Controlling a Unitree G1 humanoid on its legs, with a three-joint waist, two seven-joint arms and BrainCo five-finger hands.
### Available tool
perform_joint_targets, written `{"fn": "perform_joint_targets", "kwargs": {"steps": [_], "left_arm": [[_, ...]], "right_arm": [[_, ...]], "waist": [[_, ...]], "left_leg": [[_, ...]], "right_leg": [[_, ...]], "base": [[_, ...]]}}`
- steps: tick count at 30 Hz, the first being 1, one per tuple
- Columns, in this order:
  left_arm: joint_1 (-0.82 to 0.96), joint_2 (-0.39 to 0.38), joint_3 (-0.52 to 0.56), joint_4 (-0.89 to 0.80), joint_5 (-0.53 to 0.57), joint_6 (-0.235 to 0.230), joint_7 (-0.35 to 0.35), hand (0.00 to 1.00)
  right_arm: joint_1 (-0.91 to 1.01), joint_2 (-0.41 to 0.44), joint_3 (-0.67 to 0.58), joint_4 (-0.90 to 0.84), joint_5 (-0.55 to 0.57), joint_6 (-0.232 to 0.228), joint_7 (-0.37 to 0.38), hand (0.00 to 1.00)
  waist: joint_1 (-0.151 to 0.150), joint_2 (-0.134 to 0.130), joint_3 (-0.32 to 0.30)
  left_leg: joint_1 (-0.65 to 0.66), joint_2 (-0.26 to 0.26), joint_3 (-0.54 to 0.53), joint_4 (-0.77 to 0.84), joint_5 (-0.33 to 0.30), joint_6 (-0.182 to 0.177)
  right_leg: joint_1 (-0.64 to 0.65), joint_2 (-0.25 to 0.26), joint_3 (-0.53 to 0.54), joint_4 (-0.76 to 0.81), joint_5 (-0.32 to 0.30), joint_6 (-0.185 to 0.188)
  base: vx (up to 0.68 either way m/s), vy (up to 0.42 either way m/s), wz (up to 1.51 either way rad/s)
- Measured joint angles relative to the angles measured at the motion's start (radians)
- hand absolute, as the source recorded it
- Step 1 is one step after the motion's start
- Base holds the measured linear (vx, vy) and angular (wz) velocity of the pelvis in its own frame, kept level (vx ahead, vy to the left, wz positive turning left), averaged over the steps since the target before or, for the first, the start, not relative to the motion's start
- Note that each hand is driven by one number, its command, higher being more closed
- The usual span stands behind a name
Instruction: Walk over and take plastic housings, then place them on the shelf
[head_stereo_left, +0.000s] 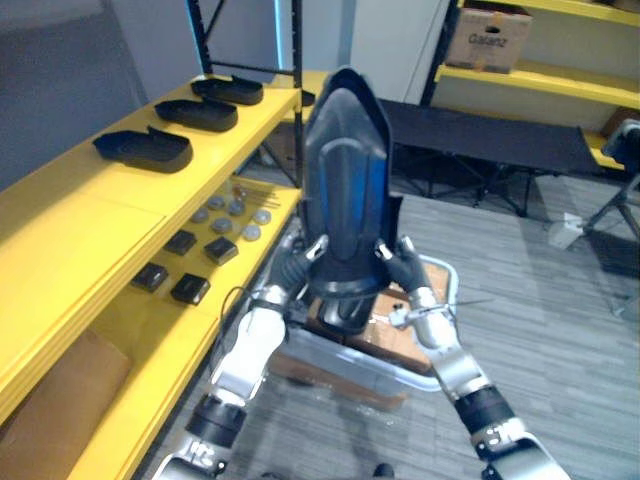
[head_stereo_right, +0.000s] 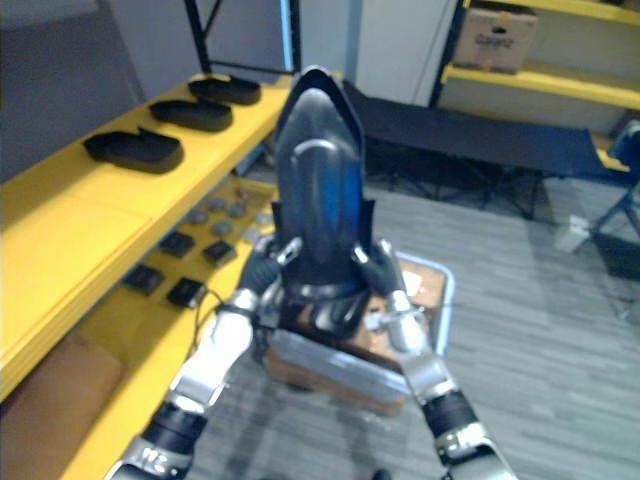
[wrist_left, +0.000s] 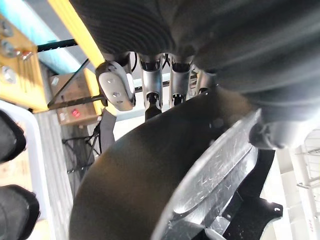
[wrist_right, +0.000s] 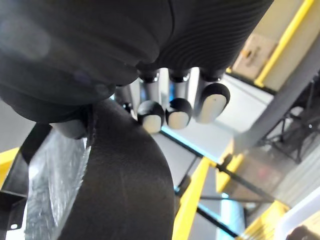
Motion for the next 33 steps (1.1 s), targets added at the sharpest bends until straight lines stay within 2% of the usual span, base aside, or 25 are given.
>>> {"fn": "perform_joint_targets", "kwargs": {"steps": [6,12,13,17,25,28,33], "left_arm": [[0.001,-0.002,-0.001,-0.006,0.053,0.0,0.039,1.0],[0.012,-0.005,-0.002,-0.007,0.222,-0.036,0.13,1.0],[0.017,-0.006,-0.002,-0.007,0.258,-0.04,0.153,1.0],[0.018,-0.005,-0.002,-0.018,0.318,-0.042,0.191,1.0],[0.018,0.001,-0.002,-0.019,0.31,-0.042,0.259,1.0],[0.018,0.0,0.001,-0.018,0.268,-0.048,0.27,1.0],[0.038,-0.002,0.049,-0.016,0.195,-0.059,0.29,1.0]], "right_arm": [[0.001,0.0,0.006,-0.001,0.012,-0.001,0.0,1.0],[0.001,0.0,0.03,-0.01,0.037,-0.002,0.0,1.0],[0.003,0.0,0.032,-0.011,0.037,-0.007,0.0,0.0],[0.013,0.0,0.048,-0.011,0.038,-0.015,0.002,0.0],[0.032,-0.003,0.07,-0.028,0.046,-0.039,-0.005,0.0],[0.033,-0.004,0.071,-0.038,0.043,-0.047,-0.012,0.0],[0.045,-0.006,0.07,-0.11,0.036,-0.086,-0.016,0.0]], "waist": [[0.0,0.0,0.0],[-0.001,0.0,0.0],[0.0,0.0,0.0],[0.0,0.0,0.001],[-0.001,0.002,0.002],[-0.001,0.003,0.002],[-0.002,0.004,0.004]], "left_leg": [[0.0,0.001,0.001,0.0,0.0,0.0],[-0.003,0.001,0.001,-0.001,0.0,0.0],[-0.003,0.001,0.001,-0.001,0.0,0.0],[-0.003,0.001,0.001,-0.001,-0.001,0.0],[-0.004,0.001,0.003,-0.001,-0.001,0.0],[-0.003,0.001,0.004,-0.001,-0.001,0.0],[-0.002,0.002,0.022,-0.002,-0.003,0.001]], "right_leg": [[-0.001,0.001,0.001,-0.003,0.0,0.0],[-0.004,0.001,0.001,-0.003,-0.001,-0.001],[-0.004,0.001,0.001,-0.003,-0.001,-0.001],[-0.005,0.001,0.001,-0.003,-0.001,-0.001],[-0.007,0.001,0.004,-0.003,-0.002,-0.001],[-0.007,0.001,0.006,-0.003,-0.002,-0.001],[-0.018,0.003,0.026,-0.003,-0.001,-0.001]], "base": [[0.0,0.0,0.0],[0.0,0.0,0.0],[0.0,0.0,0.0],[0.0,0.0,0.0],[0.0,0.0,0.0],[0.0,0.0,0.0],[0.0,0.003,-0.08]]}}
